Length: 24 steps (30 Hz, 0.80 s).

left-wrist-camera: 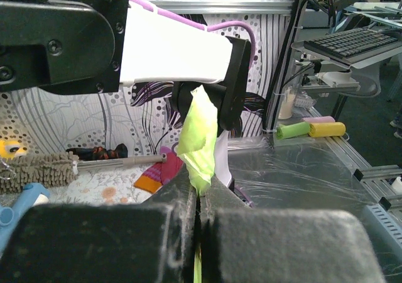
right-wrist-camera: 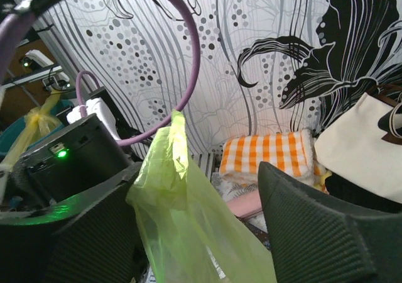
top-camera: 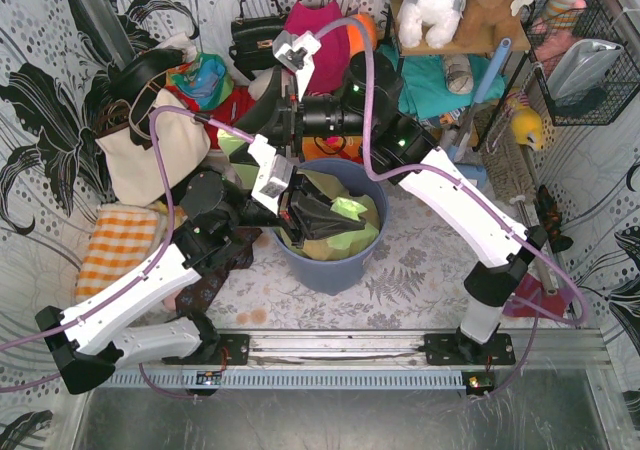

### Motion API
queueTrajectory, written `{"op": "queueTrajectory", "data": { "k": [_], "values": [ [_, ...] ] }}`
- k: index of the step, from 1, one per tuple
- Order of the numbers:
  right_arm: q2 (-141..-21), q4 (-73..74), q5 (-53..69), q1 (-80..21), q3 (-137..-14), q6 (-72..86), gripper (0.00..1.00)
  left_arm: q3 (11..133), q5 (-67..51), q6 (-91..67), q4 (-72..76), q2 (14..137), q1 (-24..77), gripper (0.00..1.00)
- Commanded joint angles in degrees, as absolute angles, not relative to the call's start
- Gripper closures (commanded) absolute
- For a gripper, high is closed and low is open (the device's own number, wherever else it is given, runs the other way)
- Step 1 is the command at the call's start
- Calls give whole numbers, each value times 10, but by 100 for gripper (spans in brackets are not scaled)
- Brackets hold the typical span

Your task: Tie the trash bag

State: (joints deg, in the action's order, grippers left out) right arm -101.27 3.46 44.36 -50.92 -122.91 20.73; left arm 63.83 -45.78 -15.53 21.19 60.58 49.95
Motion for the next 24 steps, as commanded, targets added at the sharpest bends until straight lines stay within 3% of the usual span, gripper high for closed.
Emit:
{"op": "queueTrajectory", "data": {
  "k": [1,4,9,12,15,21,24],
  "values": [
    [-1019,27,430,-513,-1255,215,35,639,-458,-149,251,598,504,97],
    [-1017,29,422,-513,-1257,214,50,640,-455,-148,251,597,504,97],
    [-1005,46,397,-513,-1262,195,52,659,-445,-127,222,597,504,97],
    [-1007,57,394,-513,-1277,188,60,676,-437,-108,200,600,504,97],
    [-1010,68,393,-513,-1289,183,75,697,-433,-90,174,607,504,97],
    [-1006,81,384,-513,-1294,172,77,729,-433,-75,155,620,504,97],
    [-1006,94,384,-512,-1303,163,89,737,-431,-67,147,625,504,97]
  ]
}}
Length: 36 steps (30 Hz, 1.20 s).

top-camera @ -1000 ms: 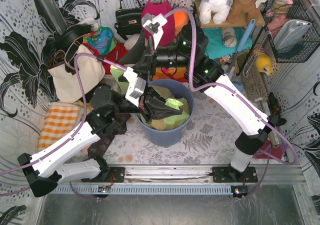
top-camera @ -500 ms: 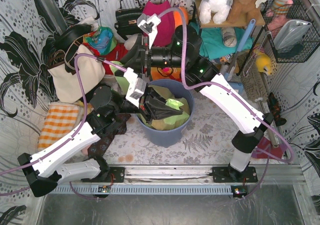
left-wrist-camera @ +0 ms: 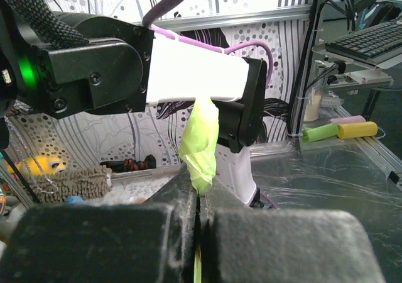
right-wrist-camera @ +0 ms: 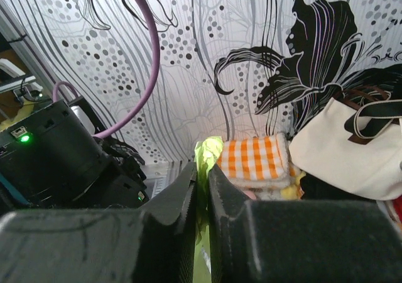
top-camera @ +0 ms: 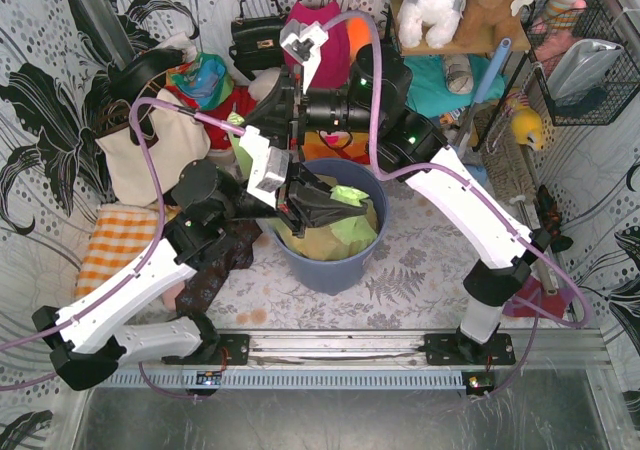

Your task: Tie the trash bag

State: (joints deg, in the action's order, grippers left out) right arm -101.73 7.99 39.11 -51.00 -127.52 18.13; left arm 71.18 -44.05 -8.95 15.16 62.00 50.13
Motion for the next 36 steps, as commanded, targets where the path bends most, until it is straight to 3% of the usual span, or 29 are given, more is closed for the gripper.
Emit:
{"op": "queueTrajectory", "data": {
  "k": [1,8,13,22,32,36],
  "values": [
    [-1006,99,384,-513,-1306,161,90,739,-429,-65,145,625,504,97],
    [-987,120,312,-513,-1303,157,100,762,-385,-39,132,632,504,98],
    [-940,118,222,-513,-1253,166,100,765,-318,-18,134,637,503,98],
    [-835,86,72,-513,-1098,209,100,704,-211,-4,198,612,503,98],
    [-704,-81,-103,-513,-838,366,100,657,-143,-2,219,582,503,99],
    [-698,-31,-140,-513,-838,448,100,645,-128,2,220,570,503,99]
  ]
}}
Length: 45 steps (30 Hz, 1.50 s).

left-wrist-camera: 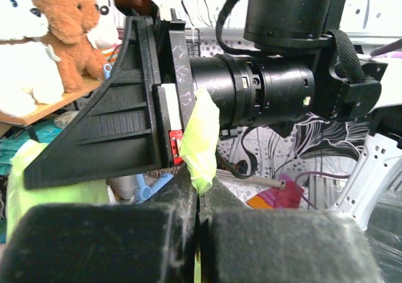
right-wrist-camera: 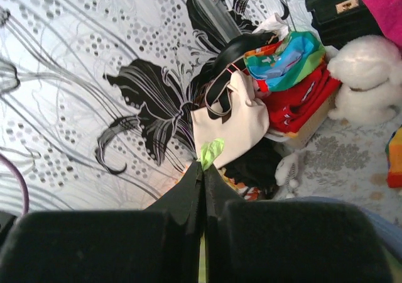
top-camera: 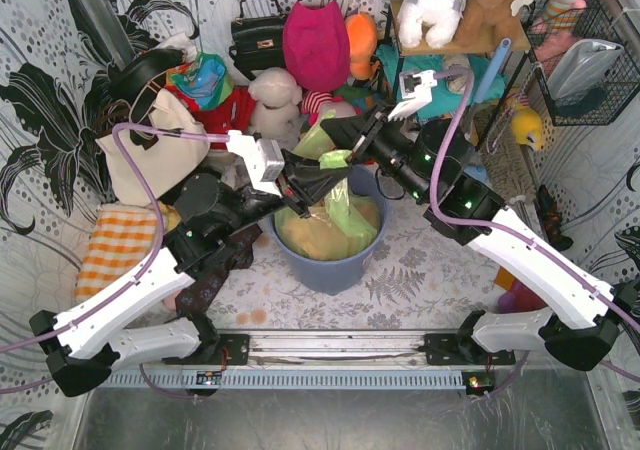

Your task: Tie the trash bag

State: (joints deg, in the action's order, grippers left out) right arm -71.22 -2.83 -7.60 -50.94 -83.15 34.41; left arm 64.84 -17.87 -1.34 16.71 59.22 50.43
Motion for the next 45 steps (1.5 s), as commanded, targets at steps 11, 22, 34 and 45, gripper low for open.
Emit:
{"op": "queueTrajectory", "data": {
  "k": [11,22,34,45],
  "values": [
    [-708,182,-208,-515,-908,637,100,632,-70,8,234,568,503,99],
    [-654,-14,-125,-516,-765,559,100,613,-12,6,236,558,503,99],
    [-614,-208,19,-516,-661,429,100,615,7,9,220,555,501,99],
    [-585,-345,100,-516,-576,360,100,616,16,13,201,553,501,99]
  ]
}}
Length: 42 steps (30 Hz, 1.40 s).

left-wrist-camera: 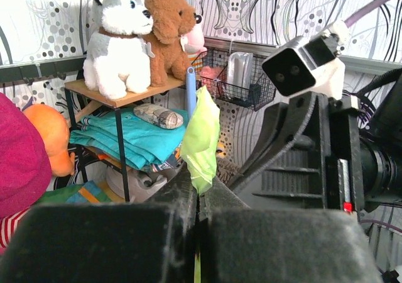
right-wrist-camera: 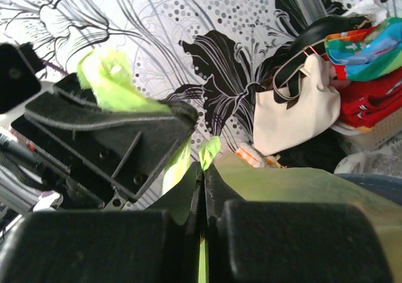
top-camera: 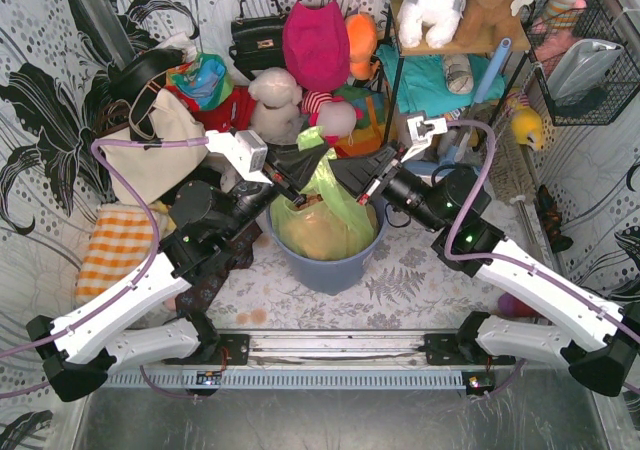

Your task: Tie the trash bag

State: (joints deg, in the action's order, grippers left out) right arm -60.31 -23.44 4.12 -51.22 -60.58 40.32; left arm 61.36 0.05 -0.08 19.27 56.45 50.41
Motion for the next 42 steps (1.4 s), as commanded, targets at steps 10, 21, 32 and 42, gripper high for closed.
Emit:
{"op": "queueTrajectory", "data": {
  "k": [10,21,32,42],
  "values": [
    [-571,-436,142,-516,-532,291,100,618,28,12,191,552,498,100],
    [-551,-399,91,-517,-533,223,100,605,39,11,200,534,497,100],
    [-573,-364,272,-517,-564,138,98,613,33,11,188,545,497,100],
    [-577,-256,285,-520,-607,73,100,614,37,11,176,547,497,100]
  ]
}}
